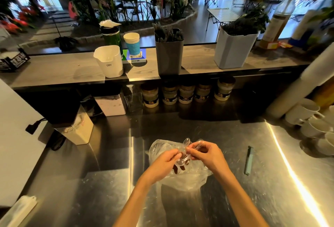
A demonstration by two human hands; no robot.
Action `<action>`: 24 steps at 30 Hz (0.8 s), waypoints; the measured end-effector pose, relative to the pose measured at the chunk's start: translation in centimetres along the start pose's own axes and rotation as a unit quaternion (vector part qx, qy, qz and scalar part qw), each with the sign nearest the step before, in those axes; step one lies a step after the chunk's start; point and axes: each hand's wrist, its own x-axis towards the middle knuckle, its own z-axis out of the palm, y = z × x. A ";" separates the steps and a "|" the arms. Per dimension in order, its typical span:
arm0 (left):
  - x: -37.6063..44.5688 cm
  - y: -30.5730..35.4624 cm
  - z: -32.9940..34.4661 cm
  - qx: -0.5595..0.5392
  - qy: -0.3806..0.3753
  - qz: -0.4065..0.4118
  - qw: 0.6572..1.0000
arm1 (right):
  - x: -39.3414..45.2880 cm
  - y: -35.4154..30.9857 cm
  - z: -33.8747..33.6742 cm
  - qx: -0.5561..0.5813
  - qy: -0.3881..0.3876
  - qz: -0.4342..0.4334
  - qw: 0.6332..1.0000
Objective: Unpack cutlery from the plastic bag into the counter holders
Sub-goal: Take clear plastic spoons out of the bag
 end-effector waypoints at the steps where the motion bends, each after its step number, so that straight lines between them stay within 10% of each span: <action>1: 0.0 0.0 0.0 0.001 0.001 0.008 1.000 | 0.0 0.0 0.1 0.002 0.001 0.000 1.000; 9: 0.2 -0.8 0.0 0.005 0.024 0.027 0.999 | -0.3 -0.6 0.3 0.005 0.001 -0.006 1.000; 16: 0.4 -1.4 0.1 -0.246 0.084 -0.053 0.964 | -0.9 -1.8 -0.8 0.155 0.023 0.033 0.987; 24: 0.3 -0.1 0.9 -0.436 0.089 -0.045 0.894 | -0.4 -2.3 -0.4 0.493 0.042 0.188 0.848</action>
